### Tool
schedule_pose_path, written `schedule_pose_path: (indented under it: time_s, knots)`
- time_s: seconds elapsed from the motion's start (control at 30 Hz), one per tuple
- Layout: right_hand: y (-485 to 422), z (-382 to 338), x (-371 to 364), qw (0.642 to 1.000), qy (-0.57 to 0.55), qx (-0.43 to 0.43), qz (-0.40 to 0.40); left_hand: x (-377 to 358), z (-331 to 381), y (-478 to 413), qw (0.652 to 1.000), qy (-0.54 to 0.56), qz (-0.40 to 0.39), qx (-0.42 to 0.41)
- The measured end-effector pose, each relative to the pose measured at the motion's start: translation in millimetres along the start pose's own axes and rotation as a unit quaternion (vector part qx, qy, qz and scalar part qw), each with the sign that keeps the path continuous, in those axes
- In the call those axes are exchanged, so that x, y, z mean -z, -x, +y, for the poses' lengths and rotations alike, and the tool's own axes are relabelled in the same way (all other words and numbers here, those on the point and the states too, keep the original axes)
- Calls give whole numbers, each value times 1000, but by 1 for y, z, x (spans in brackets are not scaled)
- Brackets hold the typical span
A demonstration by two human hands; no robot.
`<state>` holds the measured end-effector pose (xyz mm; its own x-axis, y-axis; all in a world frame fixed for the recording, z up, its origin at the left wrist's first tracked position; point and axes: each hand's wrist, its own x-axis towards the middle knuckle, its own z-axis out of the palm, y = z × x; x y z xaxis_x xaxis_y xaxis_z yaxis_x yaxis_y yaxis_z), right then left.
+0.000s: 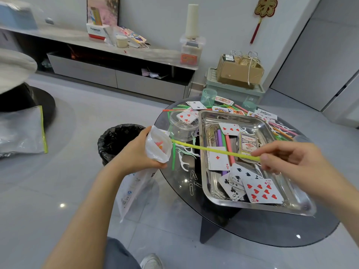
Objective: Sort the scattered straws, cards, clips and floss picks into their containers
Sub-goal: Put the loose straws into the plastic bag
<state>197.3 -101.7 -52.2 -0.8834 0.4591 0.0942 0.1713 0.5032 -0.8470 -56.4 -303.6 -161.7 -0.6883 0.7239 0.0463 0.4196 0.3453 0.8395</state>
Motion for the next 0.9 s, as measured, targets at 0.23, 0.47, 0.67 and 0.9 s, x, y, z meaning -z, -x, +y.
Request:
schedule_pose_path:
  time_s: [0.23, 0.47, 0.67, 0.9]
  knots:
    - [11, -1, 23, 999, -25, 20, 21, -4, -6, 0, 1000, -3, -6, -9]
    - [-15, -21, 11, 999, 26, 35, -31, -3, 17, 9, 999, -11, 4, -38]
    - [-73, -44, -68, 993, -6, 112, -24, -2, 34, 14, 996, -27, 37, -71]
    - [-100, -32, -145, 956, 175, 231, -35, 5, 28, 11, 999, -8, 47, -25]
